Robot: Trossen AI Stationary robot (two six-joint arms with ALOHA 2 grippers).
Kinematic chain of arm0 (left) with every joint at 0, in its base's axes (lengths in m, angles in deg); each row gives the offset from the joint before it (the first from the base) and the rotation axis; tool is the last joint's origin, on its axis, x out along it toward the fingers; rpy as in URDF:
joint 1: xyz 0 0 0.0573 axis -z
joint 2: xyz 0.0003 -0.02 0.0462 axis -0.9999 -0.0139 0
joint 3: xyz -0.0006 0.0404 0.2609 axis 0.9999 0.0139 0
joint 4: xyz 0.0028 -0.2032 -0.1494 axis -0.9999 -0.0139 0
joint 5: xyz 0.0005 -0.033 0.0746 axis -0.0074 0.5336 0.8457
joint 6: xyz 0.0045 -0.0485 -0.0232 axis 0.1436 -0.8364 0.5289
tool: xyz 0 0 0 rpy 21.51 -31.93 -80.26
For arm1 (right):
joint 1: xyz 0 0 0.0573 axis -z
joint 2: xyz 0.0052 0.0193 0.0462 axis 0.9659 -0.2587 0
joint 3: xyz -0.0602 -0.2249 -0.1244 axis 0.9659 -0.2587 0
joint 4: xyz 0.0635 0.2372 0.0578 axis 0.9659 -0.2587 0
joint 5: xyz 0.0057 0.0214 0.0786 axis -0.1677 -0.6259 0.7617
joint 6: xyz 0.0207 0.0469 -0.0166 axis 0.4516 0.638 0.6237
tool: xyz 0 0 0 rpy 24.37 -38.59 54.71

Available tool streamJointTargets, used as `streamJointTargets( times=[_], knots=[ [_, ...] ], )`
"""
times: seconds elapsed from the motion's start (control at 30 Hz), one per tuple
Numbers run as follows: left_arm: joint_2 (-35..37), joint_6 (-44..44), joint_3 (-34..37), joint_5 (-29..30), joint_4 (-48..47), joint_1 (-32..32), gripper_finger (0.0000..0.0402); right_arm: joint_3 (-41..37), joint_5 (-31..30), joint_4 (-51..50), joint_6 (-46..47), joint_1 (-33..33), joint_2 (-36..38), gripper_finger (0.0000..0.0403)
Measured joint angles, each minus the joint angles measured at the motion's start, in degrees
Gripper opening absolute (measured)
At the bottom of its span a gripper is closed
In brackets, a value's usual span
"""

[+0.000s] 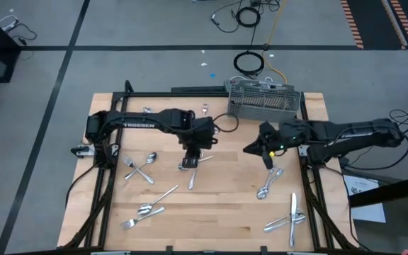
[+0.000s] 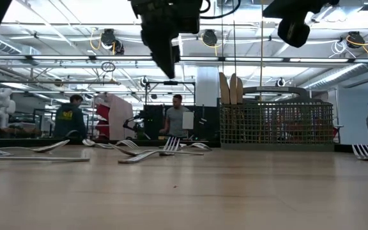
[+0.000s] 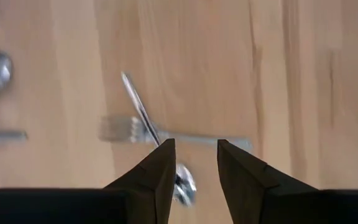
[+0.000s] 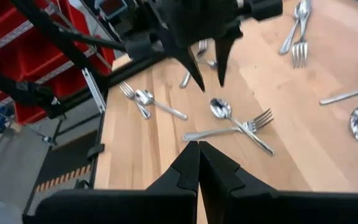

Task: Sort silverware
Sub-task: Put the silver knife into the silverware basket

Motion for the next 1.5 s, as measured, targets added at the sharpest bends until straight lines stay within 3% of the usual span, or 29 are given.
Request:
streamJointTargets(
  times=[0.2,0.43,0.63,0.77,0.93,1.07,1.2,1.3,1.5],
  knots=[
    [0.1,-8.4,0.0,0.1,-4.5,4.8,0.0125,0.0,0.1,1.3,-1.1,-1.6,-4.3,0.0],
    [0.6,-18.8,0.0,4.2,-5.0,13.8,0.0125,0.0,0.3,8.8,-4.2,-3.8,-9.9,0.0],
    [1.8,-21.4,0.0,8.1,-5.3,20.9,0.0125,0.0,0.3,16.7,-0.8,-6.5,-15.1,0.0],
    [4.0,-18.4,0.4,15.5,-5.5,24.1,0.0125,0.0,-0.3,17.1,7.7,-8.4,-18.2,0.0],
    [11.4,-17.4,7.9,17.3,-1.7,25.6,0.0125,1.0,-6.3,16.0,19.3,-12.4,-21.8,0.0],
    [20.7,-17.6,20.1,18.8,9.4,26.9,0.0125,5.0,-7.1,10.7,27.8,-15.6,-24.4,0.0],
    [27.4,-17.6,30.4,19.1,24.0,26.9,0.0125,9.5,-7.2,-2.2,41.2,-20.4,-26.8,0.0],
    [29.3,-17.0,34.4,19.3,31.8,26.8,0.0125,11.5,-7.1,-9.6,51.9,-25.2,-28.1,0.0],
    [29.2,-14.5,36.4,19.3,37.3,26.8,0.0125,11.6,-7.1,-12.1,68.0,-35.9,-30.5,0.0]
  ],
)
